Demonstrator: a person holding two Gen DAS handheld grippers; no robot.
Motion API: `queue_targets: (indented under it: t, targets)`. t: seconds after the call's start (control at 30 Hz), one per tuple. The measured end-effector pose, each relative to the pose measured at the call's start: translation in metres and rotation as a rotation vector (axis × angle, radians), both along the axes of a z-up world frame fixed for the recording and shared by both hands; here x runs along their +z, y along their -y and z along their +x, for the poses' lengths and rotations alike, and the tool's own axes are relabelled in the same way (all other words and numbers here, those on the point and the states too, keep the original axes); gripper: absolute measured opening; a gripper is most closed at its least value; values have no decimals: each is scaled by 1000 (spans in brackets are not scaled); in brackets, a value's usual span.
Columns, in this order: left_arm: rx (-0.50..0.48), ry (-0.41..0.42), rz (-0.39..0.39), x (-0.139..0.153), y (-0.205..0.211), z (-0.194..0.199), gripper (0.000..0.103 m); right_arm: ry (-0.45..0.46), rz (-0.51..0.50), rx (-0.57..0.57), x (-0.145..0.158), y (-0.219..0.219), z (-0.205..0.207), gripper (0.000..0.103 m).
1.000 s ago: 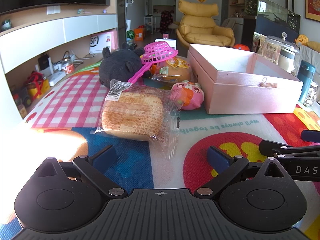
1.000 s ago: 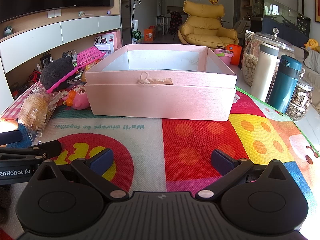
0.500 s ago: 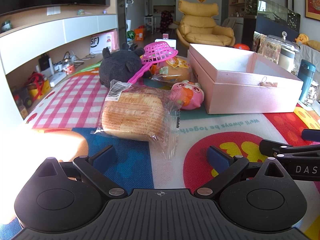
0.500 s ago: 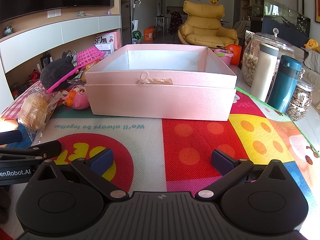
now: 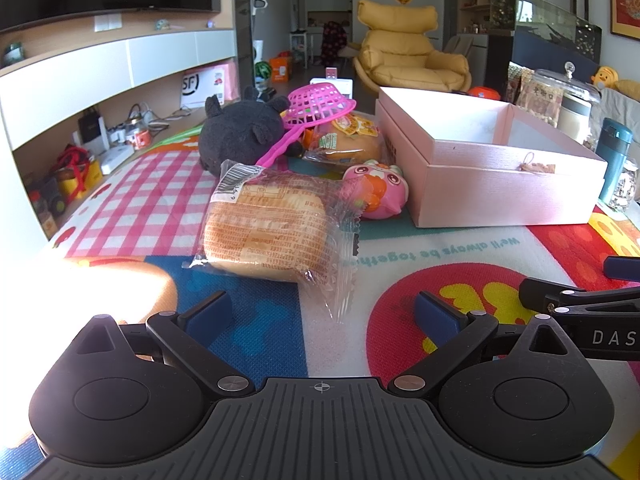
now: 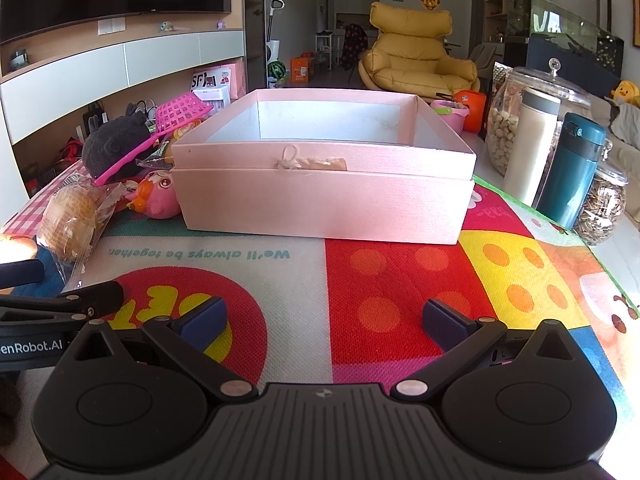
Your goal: Organize objects
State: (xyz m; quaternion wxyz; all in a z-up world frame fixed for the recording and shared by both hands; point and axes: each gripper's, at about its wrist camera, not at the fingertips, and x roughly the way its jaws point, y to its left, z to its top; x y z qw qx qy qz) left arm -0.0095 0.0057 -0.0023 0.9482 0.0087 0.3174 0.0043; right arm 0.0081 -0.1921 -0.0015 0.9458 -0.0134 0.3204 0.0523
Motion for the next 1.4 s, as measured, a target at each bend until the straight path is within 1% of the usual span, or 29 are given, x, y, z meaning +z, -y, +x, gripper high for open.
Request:
queue_targets:
  t: [0.13, 0.2, 0.3, 0.37, 0.4, 0.5, 0.57, 0.7, 0.8, 0.9, 0.97, 1.03, 1.1, 1.17, 1.23, 1.33, 1.4]
  targets:
    - [-4, 2, -10, -1, 1, 4, 100, 0, 1, 0, 0, 0, 0, 103]
    - [-18, 6, -11, -1, -1, -1, 100, 1, 7, 2, 0, 1, 0, 103]
    - [-82, 0, 7, 4, -1, -8, 100, 5, 18, 35, 1, 1, 0, 103]
    - [-101, 24, 25, 11, -4, -11, 100, 0, 29, 62, 2, 2, -1, 103]
    - [-93, 38, 22, 17, -9, -10, 100, -1, 36, 67, 3, 4, 0, 103]
    - [-63, 32, -27, 30, -27, 7, 100, 0, 61, 69, 4, 7, 0, 103]
    - [-57, 15, -23, 34, -33, 24, 100, 1, 54, 70, 3, 6, 0, 103]
    - [-76, -27, -14, 29, -35, 51, 100, -6, 26, 84, 3, 4, -1, 103]
    - [-83, -50, -26, 25, -35, 62, 100, -27, 16, 98, 4, 3, 1, 103]
    - [-106, -33, -33, 23, -34, 61, 92, -73, 34, 94, 8, 5, 7, 103]
    - [-130, -15, -46, 24, -34, 57, 87, -105, 37, 86, 10, 5, 11, 103]
    - [-167, 7, -68, 26, -35, 48, 81, -127, 7, 75, 10, -1, 14, 103]
    - [-228, 13, -102, 29, -35, 34, 80, -133, -20, 61, 10, -5, 13, 103]
    - [-298, 6, -150, 29, -36, 20, 80, -153, -19, 46, 11, -6, 16, 103]
    - [-363, -6, -181, 29, -39, 7, 79, -180, -19, 27, 12, -8, 20, 103]
    - [-430, -8, -228, 30, -48, -9, 79, -206, -4, -46, 14, -12, 24, 103]
    - [-454, 5, -255, 33, -57, -17, 79, -222, -20, -78, 15, -18, 26, 103]
